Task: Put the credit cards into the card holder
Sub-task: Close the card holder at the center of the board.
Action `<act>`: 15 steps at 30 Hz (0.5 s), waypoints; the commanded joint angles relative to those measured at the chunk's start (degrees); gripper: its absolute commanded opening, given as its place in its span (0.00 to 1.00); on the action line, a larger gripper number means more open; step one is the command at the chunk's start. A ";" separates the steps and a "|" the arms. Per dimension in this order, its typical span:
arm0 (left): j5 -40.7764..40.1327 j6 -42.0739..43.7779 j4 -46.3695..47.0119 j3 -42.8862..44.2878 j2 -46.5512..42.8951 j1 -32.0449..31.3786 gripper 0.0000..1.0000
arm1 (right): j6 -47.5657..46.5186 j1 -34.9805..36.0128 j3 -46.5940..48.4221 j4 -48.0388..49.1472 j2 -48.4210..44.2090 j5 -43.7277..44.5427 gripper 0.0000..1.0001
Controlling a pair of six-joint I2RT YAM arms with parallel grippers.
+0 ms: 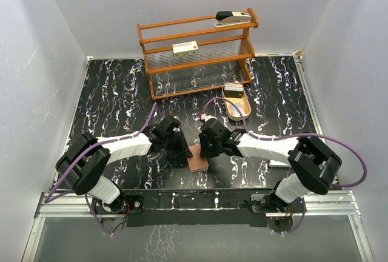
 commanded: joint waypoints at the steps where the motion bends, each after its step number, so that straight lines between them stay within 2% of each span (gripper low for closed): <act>1: -1.00 0.72 -1.69 -0.90 0.09 -0.07 0.16 | 0.70 0.61 3.29 1.92 1.51 -0.59 0.10; 15: -1.00 0.72 -1.61 -1.09 -0.29 -0.07 0.16 | 0.13 0.63 5.46 -5.11 6.33 3.38 0.08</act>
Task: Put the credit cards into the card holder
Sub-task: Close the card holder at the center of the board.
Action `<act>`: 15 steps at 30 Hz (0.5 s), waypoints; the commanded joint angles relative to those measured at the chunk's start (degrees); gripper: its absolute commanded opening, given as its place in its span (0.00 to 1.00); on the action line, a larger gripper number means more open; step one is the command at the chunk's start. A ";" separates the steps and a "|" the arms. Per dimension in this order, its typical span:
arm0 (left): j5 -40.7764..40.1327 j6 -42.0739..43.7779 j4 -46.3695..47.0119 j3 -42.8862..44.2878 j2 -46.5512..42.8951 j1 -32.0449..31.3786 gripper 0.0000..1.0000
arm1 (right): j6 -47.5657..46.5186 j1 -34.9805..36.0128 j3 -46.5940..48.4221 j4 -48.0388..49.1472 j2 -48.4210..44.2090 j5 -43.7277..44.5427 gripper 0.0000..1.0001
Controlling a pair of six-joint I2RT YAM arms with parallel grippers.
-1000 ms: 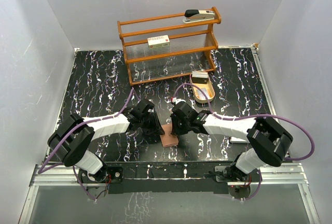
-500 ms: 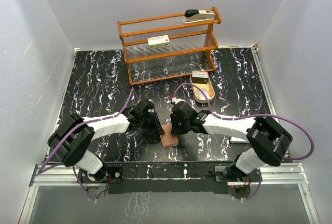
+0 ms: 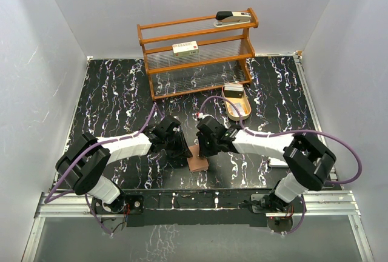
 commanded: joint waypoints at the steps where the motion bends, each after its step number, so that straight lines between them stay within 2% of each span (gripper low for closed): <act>1: -0.98 0.72 -1.55 -1.08 -0.22 -0.04 0.16 | -0.11 0.57 1.41 -1.22 3.72 2.95 0.08; 10: -0.48 0.90 -1.08 -1.34 -0.40 -0.06 0.16 | -2.38 0.49 4.92 -5.49 10.31 0.84 0.08; 15: -0.14 0.50 0.34 -1.97 -2.24 -0.07 0.16 | -5.70 0.41 8.39 -11.16 18.84 -2.22 0.09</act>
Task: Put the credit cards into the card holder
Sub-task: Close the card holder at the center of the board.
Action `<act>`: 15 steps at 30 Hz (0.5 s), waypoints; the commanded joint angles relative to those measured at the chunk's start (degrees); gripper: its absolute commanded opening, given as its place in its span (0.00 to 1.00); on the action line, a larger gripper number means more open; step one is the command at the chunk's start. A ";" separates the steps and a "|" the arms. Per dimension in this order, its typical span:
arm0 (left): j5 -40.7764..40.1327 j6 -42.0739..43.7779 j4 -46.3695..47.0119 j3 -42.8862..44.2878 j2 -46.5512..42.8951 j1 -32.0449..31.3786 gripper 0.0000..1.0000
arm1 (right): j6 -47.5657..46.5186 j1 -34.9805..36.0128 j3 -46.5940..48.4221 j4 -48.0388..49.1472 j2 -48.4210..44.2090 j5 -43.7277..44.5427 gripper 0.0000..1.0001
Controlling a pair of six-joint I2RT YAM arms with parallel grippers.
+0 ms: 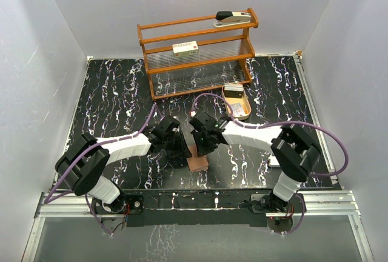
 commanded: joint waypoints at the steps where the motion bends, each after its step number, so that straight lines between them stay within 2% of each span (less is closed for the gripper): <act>1: -0.25 0.39 0.49 -2.20 -2.54 -0.07 0.16 | -2.81 0.59 -1.53 -0.99 11.63 -1.26 0.09; 10: -1.46 1.40 -1.76 -1.42 -2.71 -0.04 0.16 | -4.00 0.38 -2.39 -0.75 15.52 -4.72 0.09; 15: -2.30 1.33 -2.61 -1.10 -3.75 -0.09 0.16 | -1.76 0.41 -0.71 -1.00 4.68 -3.16 0.11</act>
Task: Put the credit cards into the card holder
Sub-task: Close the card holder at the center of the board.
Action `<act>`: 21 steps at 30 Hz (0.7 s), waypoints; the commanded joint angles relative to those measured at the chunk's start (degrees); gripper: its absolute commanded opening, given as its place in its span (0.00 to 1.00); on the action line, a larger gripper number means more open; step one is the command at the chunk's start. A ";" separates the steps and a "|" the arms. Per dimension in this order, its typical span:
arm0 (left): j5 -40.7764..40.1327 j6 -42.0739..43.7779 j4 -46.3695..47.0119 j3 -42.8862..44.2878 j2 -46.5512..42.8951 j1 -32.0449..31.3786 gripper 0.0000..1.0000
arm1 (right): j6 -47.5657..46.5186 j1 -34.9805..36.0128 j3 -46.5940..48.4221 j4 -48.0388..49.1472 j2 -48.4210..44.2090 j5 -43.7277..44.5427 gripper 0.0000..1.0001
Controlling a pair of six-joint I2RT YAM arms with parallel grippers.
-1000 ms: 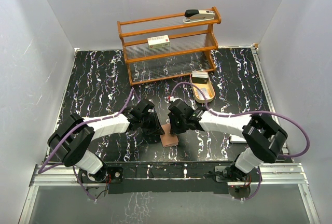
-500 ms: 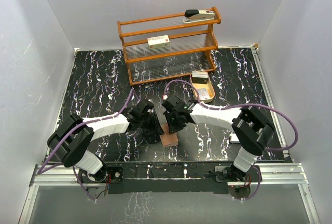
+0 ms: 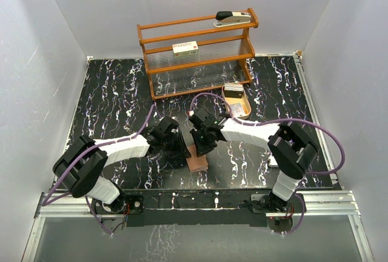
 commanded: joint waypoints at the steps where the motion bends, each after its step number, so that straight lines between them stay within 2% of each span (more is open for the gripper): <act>1: -1.67 1.03 -3.14 0.47 -2.38 -0.07 0.16 | 1.89 1.92 -3.99 2.66 -1.67 1.96 0.11; 7: -0.90 1.36 -2.30 1.33 -2.85 -0.07 0.16 | 4.45 1.78 -5.96 6.09 -13.41 5.75 0.15; 14: -0.11 1.88 -2.30 2.51 -2.44 -0.06 0.17 | 7.27 1.67 -11.73 12.03 -18.78 6.88 0.18; 21: 1.24 2.26 -1.30 3.31 -1.08 -0.07 0.19 | 7.95 0.19 -14.34 14.01 -21.86 9.37 0.18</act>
